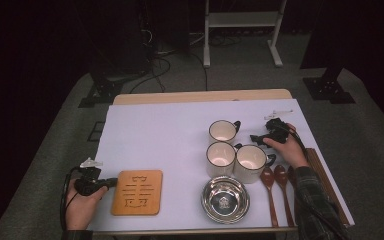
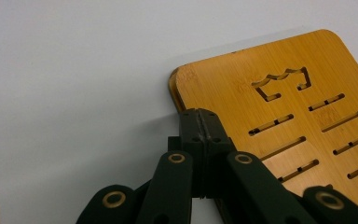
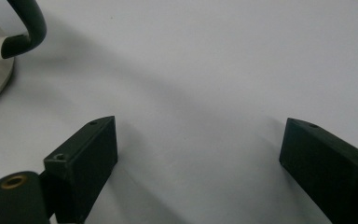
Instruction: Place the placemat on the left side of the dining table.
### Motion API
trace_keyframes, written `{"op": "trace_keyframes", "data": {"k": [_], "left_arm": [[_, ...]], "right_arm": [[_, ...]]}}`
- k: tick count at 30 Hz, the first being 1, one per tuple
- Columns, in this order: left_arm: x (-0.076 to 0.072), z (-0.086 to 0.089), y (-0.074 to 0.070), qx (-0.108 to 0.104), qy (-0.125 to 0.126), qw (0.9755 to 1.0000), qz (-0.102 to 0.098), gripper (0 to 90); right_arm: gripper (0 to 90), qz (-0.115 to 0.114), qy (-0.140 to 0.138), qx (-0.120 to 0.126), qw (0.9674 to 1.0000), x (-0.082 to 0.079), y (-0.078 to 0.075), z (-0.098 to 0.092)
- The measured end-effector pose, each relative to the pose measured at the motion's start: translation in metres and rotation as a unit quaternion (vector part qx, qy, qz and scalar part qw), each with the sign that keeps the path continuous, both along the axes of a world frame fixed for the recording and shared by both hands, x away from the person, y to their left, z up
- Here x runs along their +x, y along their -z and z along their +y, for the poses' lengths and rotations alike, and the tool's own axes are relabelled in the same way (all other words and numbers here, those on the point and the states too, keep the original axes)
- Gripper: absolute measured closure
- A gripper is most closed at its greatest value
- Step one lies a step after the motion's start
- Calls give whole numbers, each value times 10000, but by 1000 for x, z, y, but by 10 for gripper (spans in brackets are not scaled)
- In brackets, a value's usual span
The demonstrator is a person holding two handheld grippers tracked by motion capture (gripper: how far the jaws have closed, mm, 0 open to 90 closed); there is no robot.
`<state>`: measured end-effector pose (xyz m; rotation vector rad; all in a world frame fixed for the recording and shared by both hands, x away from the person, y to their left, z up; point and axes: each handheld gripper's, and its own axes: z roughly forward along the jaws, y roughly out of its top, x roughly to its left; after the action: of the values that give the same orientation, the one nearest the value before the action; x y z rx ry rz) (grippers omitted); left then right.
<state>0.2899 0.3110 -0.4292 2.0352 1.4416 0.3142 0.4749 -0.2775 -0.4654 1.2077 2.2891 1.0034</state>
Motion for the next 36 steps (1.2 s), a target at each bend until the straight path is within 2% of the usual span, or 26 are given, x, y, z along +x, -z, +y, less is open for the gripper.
{"op": "trace_keyframes", "data": {"k": [36], "left_arm": [[2, -19, 2, -65, 319, 9995, 44, 900]], "right_arm": [[98, 1, 2, 1, 10000, 0, 0, 0]]}}
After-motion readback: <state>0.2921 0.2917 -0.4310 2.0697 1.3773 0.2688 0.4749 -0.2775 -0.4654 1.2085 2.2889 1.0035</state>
